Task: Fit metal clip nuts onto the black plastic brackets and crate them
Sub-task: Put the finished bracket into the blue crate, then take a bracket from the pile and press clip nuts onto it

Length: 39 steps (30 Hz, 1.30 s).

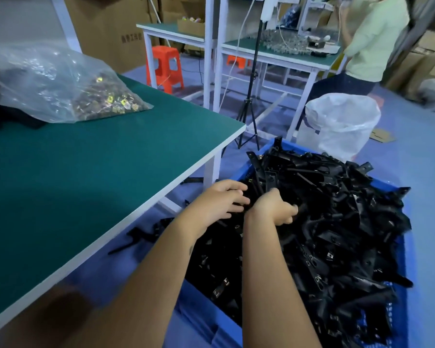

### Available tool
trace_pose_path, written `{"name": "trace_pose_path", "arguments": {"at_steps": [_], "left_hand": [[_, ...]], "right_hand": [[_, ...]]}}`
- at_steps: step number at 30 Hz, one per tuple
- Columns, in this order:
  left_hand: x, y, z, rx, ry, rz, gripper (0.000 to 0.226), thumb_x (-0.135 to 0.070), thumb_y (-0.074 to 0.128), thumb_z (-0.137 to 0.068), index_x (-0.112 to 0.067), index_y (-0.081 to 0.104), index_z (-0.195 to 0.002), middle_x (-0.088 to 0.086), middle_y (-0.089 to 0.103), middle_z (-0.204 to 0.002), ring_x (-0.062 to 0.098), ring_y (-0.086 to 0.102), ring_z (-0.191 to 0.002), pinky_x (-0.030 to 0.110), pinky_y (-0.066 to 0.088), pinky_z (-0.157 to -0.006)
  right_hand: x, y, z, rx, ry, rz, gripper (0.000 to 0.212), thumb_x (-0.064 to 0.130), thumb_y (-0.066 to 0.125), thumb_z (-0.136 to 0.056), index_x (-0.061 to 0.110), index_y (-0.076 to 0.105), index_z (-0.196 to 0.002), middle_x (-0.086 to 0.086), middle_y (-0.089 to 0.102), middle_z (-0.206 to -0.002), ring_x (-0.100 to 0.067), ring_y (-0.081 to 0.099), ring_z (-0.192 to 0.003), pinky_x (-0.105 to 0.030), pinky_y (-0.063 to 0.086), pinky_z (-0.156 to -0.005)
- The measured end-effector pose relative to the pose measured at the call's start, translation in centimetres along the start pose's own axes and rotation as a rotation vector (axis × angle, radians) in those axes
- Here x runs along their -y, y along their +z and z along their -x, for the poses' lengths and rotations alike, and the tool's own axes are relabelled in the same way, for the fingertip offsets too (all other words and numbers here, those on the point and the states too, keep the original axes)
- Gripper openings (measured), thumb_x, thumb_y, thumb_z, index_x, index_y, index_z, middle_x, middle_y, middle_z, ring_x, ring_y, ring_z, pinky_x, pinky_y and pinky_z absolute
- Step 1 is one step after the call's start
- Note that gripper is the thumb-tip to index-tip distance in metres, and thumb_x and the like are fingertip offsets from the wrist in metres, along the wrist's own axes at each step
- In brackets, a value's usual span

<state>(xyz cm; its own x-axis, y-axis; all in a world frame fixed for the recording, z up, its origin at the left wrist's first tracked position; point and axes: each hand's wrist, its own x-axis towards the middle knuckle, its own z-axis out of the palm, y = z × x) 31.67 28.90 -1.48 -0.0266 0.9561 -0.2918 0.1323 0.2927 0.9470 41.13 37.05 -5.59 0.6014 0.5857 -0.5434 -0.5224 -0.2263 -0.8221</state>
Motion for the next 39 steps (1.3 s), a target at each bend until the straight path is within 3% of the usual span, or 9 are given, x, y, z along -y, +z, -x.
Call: {"name": "trace_pose_path", "arguments": {"at_steps": [4, 7, 11, 19, 25, 28, 31, 35, 39], "left_hand": [[-0.9, -2.5, 1.3, -0.105, 0.06, 0.108, 0.021, -0.015, 0.048, -0.102, -0.025, 0.066, -0.109, -0.003, 0.07, -0.097, 0.008, 0.063, -0.073, 0.018, 0.054, -0.068], [-2.5, -5.7, 2.8, -0.209, 0.157, 0.152, 0.025, -0.009, 0.047, -0.101, -0.025, 0.066, -0.097, -0.004, 0.065, -0.083, 0.009, 0.056, -0.065, 0.018, 0.048, -0.052], [-3.1, -11.7, 6.0, -0.38, 0.272, 0.151, 0.03, -0.008, 0.044, -0.101, -0.025, 0.067, -0.091, -0.017, 0.065, -0.066, -0.003, 0.058, -0.059, 0.016, 0.049, -0.052], [3.5, -24.5, 15.3, -0.973, 0.253, 0.228, 0.025, 0.0, 0.043, -0.097, -0.011, 0.065, -0.093, -0.01, 0.06, -0.054, 0.001, 0.055, -0.046, 0.019, 0.046, -0.047], [9.0, -31.0, 21.2, -1.346, 0.221, 0.282, 0.03, 0.0, 0.048, -0.095, -0.018, 0.066, -0.08, 0.0, 0.068, -0.073, 0.009, 0.064, -0.064, 0.018, 0.051, -0.055], [10.2, -33.0, 22.5, -1.599, 0.246, 0.153, 0.033, 0.001, 0.048, -0.096, -0.022, 0.061, -0.075, -0.003, 0.062, -0.081, 0.003, 0.057, -0.07, 0.009, 0.043, -0.059], [10.6, -34.5, 22.2, -1.743, 0.143, 0.172, 0.03, -0.009, 0.047, -0.097, -0.027, 0.059, -0.077, 0.0, 0.063, -0.082, 0.015, 0.056, -0.073, 0.029, 0.047, -0.066], [11.0, -35.1, 21.2, -1.623, -0.073, -0.006, 0.022, -0.022, 0.045, -0.097, -0.033, 0.062, -0.088, -0.006, 0.057, -0.063, 0.017, 0.048, -0.053, 0.029, 0.034, -0.053], [11.3, -35.6, 21.0, -1.583, -0.082, -0.049, 0.025, -0.022, 0.044, -0.096, -0.035, 0.062, -0.085, -0.007, 0.055, -0.057, 0.015, 0.044, -0.047, 0.029, 0.032, -0.051]], "right_hand": [[-0.7, 2.6, 5.6, 0.137, -0.224, 0.005, 0.041, 0.005, 0.053, -0.093, 0.012, 0.047, -0.133, -0.009, 0.037, -0.138, -0.03, 0.052, -0.113, -0.03, 0.041, -0.08], [-0.5, 4.5, 10.4, 0.312, -0.416, -0.017, 0.038, -0.001, 0.049, -0.089, 0.008, 0.052, -0.126, -0.008, 0.041, -0.129, -0.024, 0.05, -0.103, -0.027, 0.037, -0.078], [-1.8, 6.8, 18.4, 0.616, -0.632, 0.002, 0.032, -0.002, 0.048, -0.087, 0.008, 0.055, -0.116, -0.002, 0.043, -0.116, -0.02, 0.047, -0.099, -0.02, 0.035, -0.079], [-12.6, 8.5, 32.7, 1.349, -0.768, 0.395, 0.03, 0.004, 0.052, -0.086, 0.013, 0.059, -0.113, 0.0, 0.048, -0.117, -0.023, 0.053, -0.108, -0.038, 0.043, -0.097], [-19.8, 8.1, 37.7, 1.736, -0.869, 0.726, 0.027, 0.02, 0.05, -0.092, 0.024, 0.055, -0.118, 0.003, 0.046, -0.122, -0.015, 0.051, -0.102, -0.035, 0.047, -0.084], [-21.4, 9.0, 39.2, 1.774, -1.067, 0.813, 0.03, 0.02, 0.051, -0.093, 0.023, 0.055, -0.123, 0.001, 0.047, -0.126, -0.019, 0.049, -0.108, -0.042, 0.048, -0.089], [-22.2, 10.5, 39.9, 1.719, -1.345, 0.782, 0.034, 0.014, 0.052, -0.092, 0.018, 0.056, -0.126, -0.003, 0.051, -0.128, -0.023, 0.045, -0.115, -0.038, 0.042, -0.095], [-22.9, 13.3, 40.6, 1.613, -1.522, 0.722, 0.036, 0.01, 0.048, -0.094, 0.015, 0.056, -0.128, -0.004, 0.056, -0.125, -0.025, 0.046, -0.115, -0.036, 0.037, -0.095], [-24.0, 14.9, 41.5, 1.702, -1.609, 0.823, 0.057, 0.015, 0.047, -0.097, 0.021, 0.03, -0.151, 0.003, 0.043, -0.149, -0.024, 0.031, -0.135, -0.04, 0.022, -0.111]]}}
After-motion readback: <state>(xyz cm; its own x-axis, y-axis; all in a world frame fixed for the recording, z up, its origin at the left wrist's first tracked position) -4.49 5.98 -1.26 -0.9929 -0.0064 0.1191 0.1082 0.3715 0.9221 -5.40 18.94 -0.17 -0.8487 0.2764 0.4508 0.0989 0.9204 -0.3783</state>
